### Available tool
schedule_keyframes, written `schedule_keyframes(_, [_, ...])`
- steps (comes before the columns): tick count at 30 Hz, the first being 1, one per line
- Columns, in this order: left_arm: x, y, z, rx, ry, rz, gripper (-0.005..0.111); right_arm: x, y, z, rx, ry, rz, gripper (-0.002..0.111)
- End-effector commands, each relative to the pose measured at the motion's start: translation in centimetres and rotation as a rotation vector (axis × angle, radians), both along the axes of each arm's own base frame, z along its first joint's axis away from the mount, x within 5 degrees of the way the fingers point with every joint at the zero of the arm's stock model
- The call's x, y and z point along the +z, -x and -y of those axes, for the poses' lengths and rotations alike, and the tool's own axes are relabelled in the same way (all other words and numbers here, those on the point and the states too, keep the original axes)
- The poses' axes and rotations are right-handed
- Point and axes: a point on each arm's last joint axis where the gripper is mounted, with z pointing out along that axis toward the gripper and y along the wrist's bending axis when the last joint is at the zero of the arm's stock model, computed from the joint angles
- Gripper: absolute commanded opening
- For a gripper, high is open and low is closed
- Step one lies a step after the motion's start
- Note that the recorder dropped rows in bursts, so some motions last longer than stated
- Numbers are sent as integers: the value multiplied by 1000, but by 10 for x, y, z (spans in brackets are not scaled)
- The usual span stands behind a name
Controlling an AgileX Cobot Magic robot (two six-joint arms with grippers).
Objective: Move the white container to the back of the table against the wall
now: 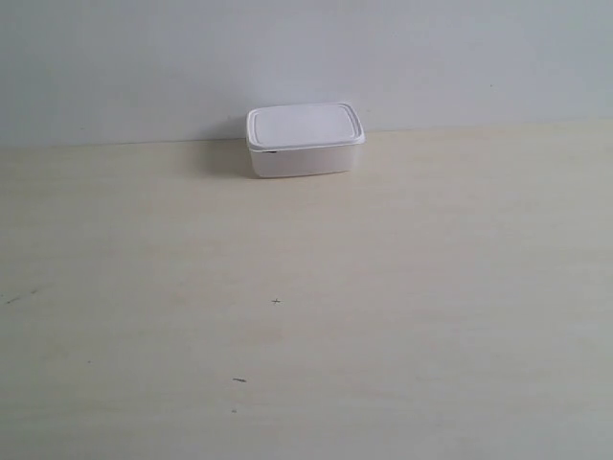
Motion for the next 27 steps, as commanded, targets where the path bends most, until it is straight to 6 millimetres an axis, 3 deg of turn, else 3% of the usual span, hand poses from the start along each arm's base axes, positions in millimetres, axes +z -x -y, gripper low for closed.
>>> schedule_keyframes(1, [-1, 1, 0, -8, 23, 2, 0, -1, 0, 1, -6, -4, 9, 0])
schedule_keyframes(12, [-2, 1, 0, -10, 18, -5, 0, -3, 1, 0, 2, 4, -14, 0])
schedule_keyframes(17, [-10, 0, 3, -38, -4, -93, 0, -4, 1, 0, 4, 5, -20, 0])
schedule_keyframes(20, [-23, -1, 5, -52, -14, -164, 0, -3, -1, 4, -46, -24, 89, 0])
schedule_keyframes(22, [-35, -4, 5, -44, -18, -183, 0, -10, 0, 7, -81, -40, 152, 0])
schedule_keyframes(27, [-54, -11, 0, 20, -8, -98, 0, -39, 7, 7, -68, -26, 95, 0])
